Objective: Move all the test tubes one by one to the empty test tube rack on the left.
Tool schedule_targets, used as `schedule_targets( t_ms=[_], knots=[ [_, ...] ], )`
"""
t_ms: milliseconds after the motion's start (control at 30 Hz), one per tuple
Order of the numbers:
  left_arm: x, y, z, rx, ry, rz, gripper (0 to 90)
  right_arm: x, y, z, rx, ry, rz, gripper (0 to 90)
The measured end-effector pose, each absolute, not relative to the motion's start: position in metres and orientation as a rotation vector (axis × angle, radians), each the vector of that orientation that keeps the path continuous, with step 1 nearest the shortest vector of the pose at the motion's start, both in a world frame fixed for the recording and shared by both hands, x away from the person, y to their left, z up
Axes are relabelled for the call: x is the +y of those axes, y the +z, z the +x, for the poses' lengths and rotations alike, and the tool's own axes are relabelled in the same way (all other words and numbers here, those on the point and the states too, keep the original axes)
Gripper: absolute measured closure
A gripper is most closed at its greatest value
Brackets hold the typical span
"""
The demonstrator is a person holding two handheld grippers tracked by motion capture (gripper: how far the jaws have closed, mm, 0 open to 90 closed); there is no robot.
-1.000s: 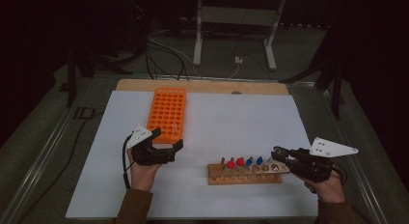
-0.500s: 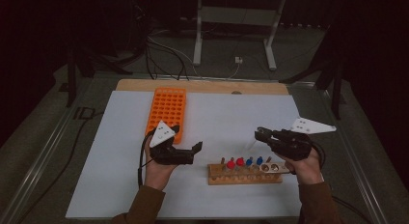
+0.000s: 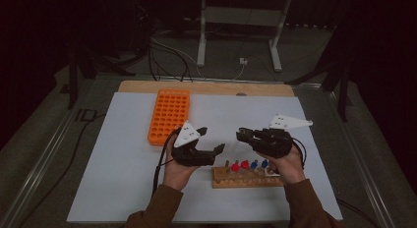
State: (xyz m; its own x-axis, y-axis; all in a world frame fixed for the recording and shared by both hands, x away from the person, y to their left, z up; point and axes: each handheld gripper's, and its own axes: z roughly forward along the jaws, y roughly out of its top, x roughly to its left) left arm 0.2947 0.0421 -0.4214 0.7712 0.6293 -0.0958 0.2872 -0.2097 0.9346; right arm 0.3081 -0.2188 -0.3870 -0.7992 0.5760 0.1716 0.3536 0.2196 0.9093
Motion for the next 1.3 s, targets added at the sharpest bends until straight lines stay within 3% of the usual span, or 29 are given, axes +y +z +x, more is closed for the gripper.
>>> schedule_targets(
  t_ms=[133,333,567,633,767,1000,1300],
  knots=[
    [0.031,-0.419,0.292,0.675,0.398,1.834,32.4,-0.207,-0.386,0.309,2.304,1.609,0.882,76.1],
    [0.024,-0.421,0.293,0.643,0.404,1.863,58.7,-0.194,-0.384,0.309,2.321,1.617,0.871,76.2],
    [0.024,-0.421,0.292,0.621,0.415,1.856,68.6,-0.189,-0.386,0.310,2.342,1.619,0.866,76.2],
    [0.024,-0.421,0.291,0.603,0.414,1.860,75.4,-0.189,-0.386,0.309,2.342,1.621,0.864,76.2],
    [0.024,-0.421,0.290,0.592,0.420,1.866,76.4,-0.189,-0.386,0.309,2.348,1.619,0.860,75.7],
    [0.030,-0.422,0.295,0.642,0.437,1.857,76.6,-0.197,-0.384,0.309,2.294,1.676,0.866,36.6],
    [0.046,-0.425,0.300,0.725,0.461,1.820,76.4,-0.210,-0.390,0.307,2.245,1.613,0.881,20.6]
  ],
)
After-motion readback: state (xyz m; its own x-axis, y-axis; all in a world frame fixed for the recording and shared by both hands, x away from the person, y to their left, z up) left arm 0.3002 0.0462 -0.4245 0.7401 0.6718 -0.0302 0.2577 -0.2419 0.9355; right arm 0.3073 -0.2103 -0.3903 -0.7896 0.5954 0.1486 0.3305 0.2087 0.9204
